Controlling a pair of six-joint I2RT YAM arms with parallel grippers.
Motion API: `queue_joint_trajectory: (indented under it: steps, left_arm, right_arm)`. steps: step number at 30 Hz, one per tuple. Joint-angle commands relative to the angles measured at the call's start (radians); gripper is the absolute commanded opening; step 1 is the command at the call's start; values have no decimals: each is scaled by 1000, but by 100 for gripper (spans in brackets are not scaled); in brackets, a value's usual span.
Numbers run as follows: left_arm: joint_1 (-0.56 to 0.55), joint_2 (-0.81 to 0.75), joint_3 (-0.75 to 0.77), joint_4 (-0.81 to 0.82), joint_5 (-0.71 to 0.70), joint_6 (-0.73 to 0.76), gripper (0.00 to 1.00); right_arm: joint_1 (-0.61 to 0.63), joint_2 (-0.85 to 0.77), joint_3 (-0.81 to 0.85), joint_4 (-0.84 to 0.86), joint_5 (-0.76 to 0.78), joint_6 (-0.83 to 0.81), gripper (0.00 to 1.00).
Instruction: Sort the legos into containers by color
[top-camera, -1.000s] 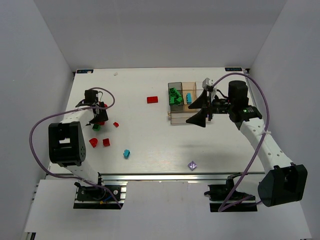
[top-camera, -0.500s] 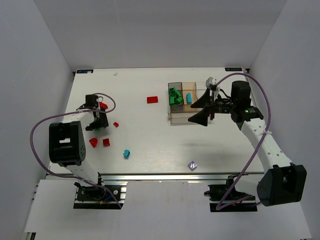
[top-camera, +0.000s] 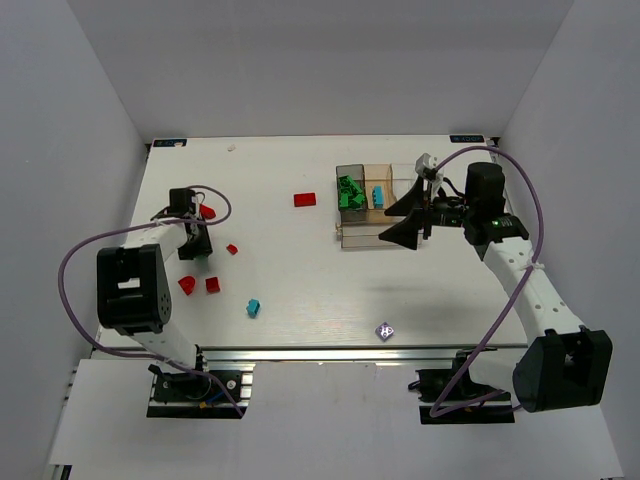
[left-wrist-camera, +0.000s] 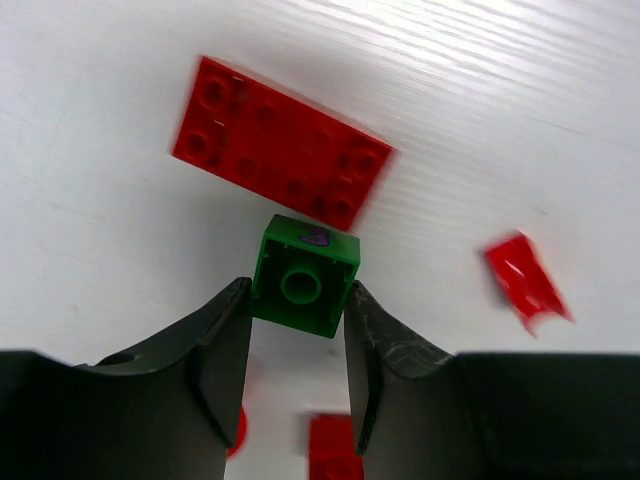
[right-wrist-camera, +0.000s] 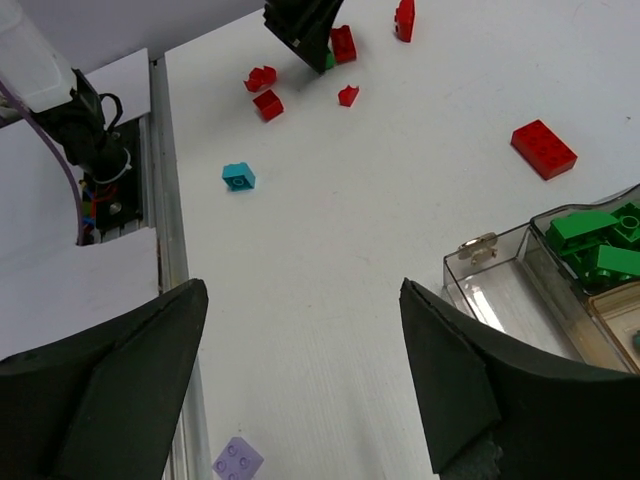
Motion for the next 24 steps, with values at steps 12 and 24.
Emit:
queue_joint_trajectory:
  steps: [12, 24]
  left_arm:
    - [-348, -272, 48, 234, 646, -201, 0]
    - [-599, 337, 657, 239, 379, -210, 0]
  right_arm:
    - [-14, -58, -74, 144, 370, 53, 0]
    - [-126, -35, -96, 179, 390, 88, 27]
